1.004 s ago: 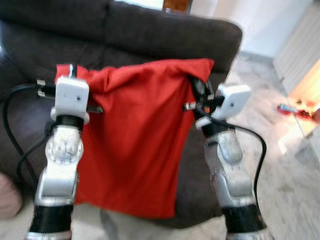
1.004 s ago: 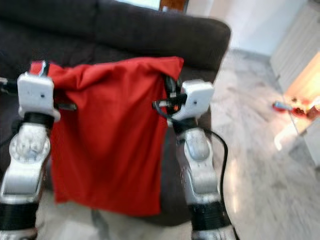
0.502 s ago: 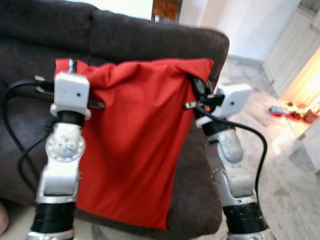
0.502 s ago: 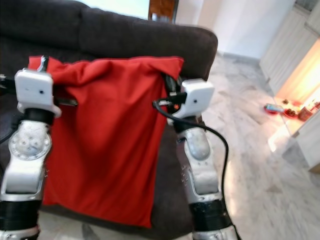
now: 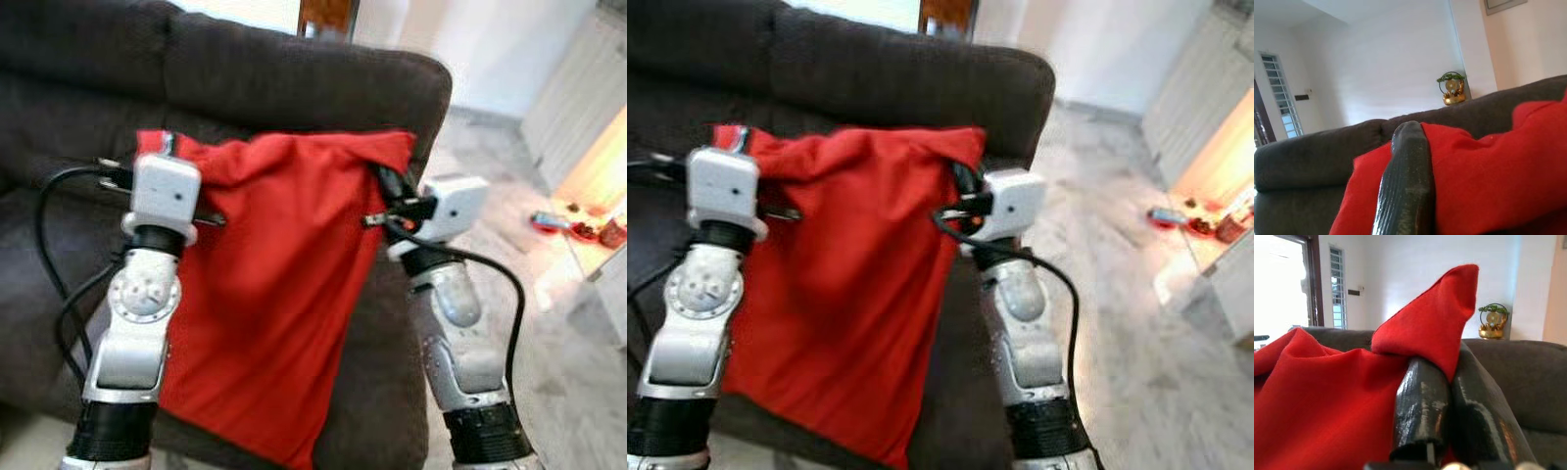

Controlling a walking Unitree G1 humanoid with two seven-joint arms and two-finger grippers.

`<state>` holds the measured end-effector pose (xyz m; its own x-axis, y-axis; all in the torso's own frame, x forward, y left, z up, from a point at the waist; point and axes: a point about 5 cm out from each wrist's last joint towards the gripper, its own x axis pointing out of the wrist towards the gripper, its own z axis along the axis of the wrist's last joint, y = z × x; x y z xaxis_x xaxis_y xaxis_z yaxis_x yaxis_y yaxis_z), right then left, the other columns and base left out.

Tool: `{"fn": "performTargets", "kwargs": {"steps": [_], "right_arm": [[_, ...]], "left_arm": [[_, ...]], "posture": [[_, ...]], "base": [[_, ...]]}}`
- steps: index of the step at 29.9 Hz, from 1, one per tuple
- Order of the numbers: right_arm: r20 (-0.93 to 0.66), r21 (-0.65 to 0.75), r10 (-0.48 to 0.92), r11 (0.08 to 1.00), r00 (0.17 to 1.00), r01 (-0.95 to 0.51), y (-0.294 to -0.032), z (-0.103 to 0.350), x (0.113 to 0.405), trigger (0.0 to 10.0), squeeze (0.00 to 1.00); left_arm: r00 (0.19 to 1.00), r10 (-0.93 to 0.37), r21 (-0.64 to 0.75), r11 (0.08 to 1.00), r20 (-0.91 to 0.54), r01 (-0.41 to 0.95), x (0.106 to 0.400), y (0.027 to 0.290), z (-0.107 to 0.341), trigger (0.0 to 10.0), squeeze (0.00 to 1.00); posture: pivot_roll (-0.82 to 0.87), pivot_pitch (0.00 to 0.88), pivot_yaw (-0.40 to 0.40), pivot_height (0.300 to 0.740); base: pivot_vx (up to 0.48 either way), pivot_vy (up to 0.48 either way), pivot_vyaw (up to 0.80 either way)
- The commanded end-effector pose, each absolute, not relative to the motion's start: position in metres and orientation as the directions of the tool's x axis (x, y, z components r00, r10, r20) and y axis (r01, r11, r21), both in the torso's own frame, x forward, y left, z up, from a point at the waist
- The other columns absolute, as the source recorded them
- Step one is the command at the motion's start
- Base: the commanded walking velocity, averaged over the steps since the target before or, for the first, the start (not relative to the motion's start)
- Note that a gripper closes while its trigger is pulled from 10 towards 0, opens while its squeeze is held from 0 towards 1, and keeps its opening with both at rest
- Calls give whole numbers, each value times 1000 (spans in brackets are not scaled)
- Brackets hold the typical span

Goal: Move the pillow to the sofa from floor

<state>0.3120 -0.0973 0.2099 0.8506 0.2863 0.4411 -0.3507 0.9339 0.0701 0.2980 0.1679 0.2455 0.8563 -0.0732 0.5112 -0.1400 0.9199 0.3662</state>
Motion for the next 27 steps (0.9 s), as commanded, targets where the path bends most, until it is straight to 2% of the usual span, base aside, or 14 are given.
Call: {"fn": "performTargets", "kwargs": {"steps": [1,15,21,27], "right_arm": [[522,44,292,929,801,-367,-95,231,310,10000,0],[521,43,296,928,801,-371,-94,231,310,10000,0],[512,42,296,929,807,-368,-94,229,311,10000,0],[487,39,298,931,821,-362,-94,223,313,10000,0]], "left_arm": [[819,-115,360,925,563,-118,294,160,258,10000,0],[819,-105,357,925,565,-128,294,161,257,10000,0],[842,-137,375,923,522,-82,297,158,249,10000,0],[890,-186,404,915,416,2,302,154,232,10000,0]], "posture": [[121,0,-138,740],[121,0,-139,740],[121,0,-139,740],[122,0,-140,740]], "base": [[405,0,0],[404,0,0],[0,0,0],[0,0,0]]}}
